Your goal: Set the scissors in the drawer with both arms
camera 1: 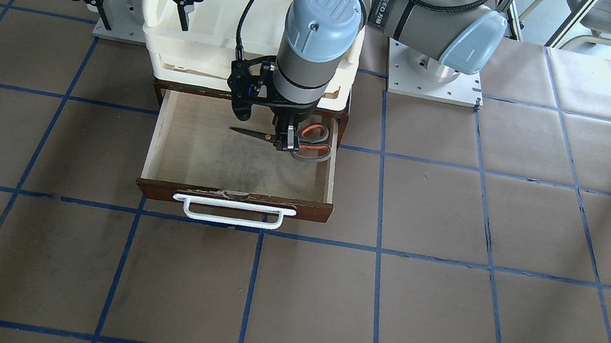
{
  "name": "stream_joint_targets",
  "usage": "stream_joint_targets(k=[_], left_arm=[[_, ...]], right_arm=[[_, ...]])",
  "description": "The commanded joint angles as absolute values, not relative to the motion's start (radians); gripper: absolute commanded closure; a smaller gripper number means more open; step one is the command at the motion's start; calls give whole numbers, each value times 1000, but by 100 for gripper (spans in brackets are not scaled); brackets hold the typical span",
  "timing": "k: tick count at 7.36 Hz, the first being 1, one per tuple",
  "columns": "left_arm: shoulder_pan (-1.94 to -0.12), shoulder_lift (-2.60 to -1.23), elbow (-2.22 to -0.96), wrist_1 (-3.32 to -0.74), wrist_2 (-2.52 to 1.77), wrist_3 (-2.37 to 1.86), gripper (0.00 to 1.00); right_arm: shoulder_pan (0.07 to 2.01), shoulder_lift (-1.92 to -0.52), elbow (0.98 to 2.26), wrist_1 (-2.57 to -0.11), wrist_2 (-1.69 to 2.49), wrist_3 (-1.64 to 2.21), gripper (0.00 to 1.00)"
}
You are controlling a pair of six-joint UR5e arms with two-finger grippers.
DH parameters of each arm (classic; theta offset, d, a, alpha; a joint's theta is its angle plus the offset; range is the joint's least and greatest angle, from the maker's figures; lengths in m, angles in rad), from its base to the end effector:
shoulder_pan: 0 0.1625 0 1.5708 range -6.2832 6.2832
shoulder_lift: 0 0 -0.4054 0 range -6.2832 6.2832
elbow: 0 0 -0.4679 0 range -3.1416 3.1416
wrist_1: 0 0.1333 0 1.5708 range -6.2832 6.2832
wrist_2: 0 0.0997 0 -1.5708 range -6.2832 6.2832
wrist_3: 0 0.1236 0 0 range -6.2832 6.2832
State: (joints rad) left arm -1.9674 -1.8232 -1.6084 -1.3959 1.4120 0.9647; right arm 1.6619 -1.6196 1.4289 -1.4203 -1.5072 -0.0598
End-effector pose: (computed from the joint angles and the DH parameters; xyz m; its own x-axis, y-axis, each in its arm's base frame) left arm -0.3861 -0.5263 0.2886 -0.2075 0.9608 0.1839 0.9729 0.2223 -0.0637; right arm 0.1901 -0.5291 0.5369 -0.9864 -0.1526 -0.0610 -0.1501 0.9877 -0.0439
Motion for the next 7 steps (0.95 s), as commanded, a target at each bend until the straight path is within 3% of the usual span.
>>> stream_joint_targets(k=[1,4,7], left_arm=[[-1968,-1806,-1605,-1396,1410,960,30],[-1886,-1747,-1496,-1509,1433,925,28],[-1784,-1662,-1442,-1605,1430,510,27]], right_arm=[[1657,-1618,1436,-1416,-1509,-8,0],[1651,-1615,1436,-1465,-1569,4,0],[1652,-1614,1436,-1506,-1571,6,0]])
